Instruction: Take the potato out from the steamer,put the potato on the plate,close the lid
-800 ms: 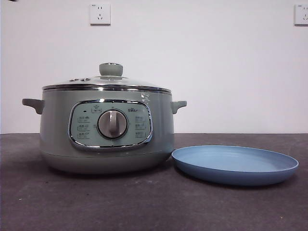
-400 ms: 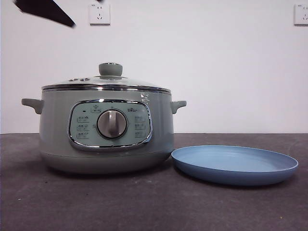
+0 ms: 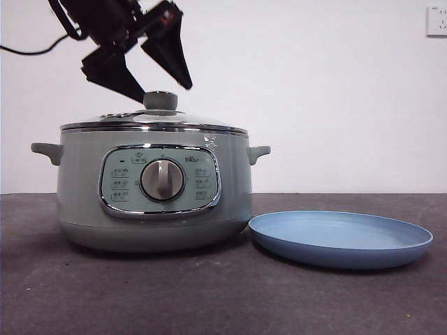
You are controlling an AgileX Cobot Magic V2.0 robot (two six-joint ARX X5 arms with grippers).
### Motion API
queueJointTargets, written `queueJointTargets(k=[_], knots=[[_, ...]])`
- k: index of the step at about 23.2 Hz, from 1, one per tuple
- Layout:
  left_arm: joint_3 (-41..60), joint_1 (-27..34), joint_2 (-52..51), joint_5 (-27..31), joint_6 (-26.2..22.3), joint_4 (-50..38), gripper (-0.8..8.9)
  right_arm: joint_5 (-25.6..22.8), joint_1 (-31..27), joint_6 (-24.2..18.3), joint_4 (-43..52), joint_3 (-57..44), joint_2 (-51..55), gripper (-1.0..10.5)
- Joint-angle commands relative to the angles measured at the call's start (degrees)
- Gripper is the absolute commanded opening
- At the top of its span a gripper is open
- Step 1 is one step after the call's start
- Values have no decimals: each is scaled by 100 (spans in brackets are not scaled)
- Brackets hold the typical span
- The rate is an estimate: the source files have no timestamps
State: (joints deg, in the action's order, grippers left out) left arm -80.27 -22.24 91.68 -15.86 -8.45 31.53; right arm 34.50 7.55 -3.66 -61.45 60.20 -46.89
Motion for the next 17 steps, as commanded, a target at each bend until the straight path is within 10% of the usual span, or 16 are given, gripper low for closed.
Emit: queueJointTargets(k=[1, 17], knots=[[-7, -37, 118, 87, -85, -68, 690, 7, 17, 35, 39, 9, 2, 661], [-7, -96, 120, 243, -81, 160, 173, 7, 17, 66, 98, 9, 2, 660]])
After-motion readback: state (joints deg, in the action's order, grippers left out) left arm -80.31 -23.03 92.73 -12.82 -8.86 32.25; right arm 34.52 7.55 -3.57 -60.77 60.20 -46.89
